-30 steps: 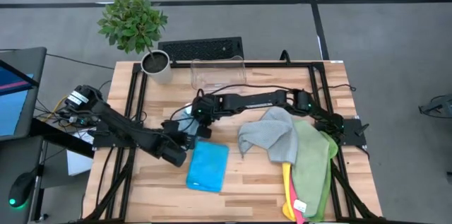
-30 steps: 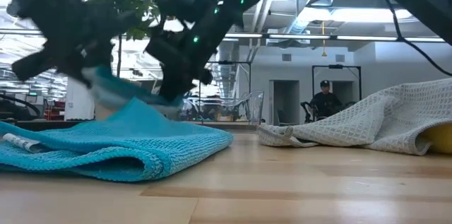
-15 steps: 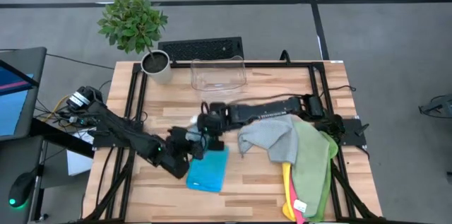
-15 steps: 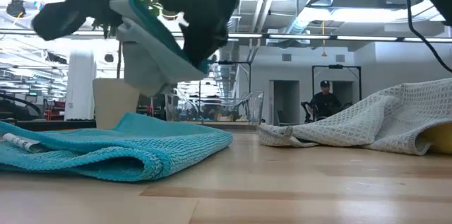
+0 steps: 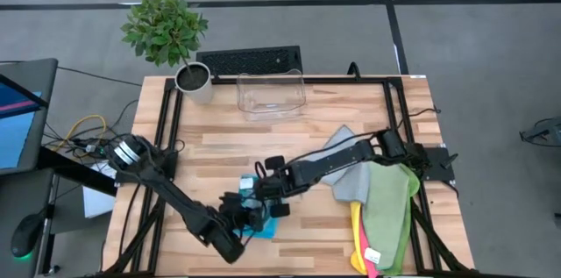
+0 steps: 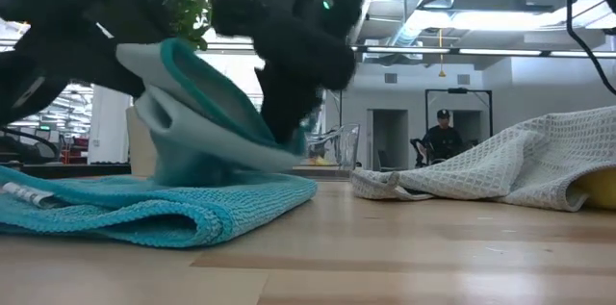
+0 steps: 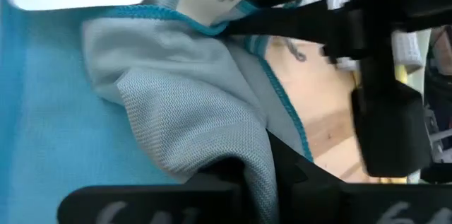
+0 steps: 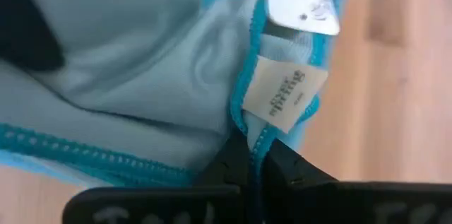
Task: Fold microfiber towels
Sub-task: Stack the folded light blue microfiber cloth on top of the folded blue microfiber cloth
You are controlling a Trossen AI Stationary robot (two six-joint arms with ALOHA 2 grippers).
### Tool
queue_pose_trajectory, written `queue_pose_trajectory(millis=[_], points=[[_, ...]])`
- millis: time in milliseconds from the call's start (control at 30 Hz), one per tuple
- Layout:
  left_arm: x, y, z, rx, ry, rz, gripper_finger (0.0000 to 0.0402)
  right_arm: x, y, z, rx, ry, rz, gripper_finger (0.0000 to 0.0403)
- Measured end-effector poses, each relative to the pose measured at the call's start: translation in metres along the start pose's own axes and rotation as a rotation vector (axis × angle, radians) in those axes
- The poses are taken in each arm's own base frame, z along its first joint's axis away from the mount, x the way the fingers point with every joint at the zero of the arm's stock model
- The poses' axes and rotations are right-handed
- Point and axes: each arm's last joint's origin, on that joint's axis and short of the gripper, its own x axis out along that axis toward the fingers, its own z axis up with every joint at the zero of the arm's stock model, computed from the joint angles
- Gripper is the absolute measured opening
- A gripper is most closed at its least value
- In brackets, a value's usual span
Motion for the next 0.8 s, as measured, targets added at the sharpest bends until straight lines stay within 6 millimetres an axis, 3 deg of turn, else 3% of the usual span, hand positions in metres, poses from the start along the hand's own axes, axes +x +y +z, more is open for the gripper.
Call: queue_pose_trajectory(millis=[267, 600, 800], points=[[0.0, -0.011, -0.01, 0.045, 0.016, 0.06, 0.0021, 0.013, -0.001, -0.006, 0.017, -0.046, 0.006, 0.0038], [-0.016, -0.01, -0.022, 0.037, 0.18, 0.083, 0.0143, 0.015, -0.011, -0.008, 0.023, -0.026, -0.026, 0.004], [-0.048, -0.006, -0.032, -0.035, 0.19, 0.013, 0.0199, 0.015, -0.013, -0.009, -0.002, -0.02, -0.022, 0.0038]])
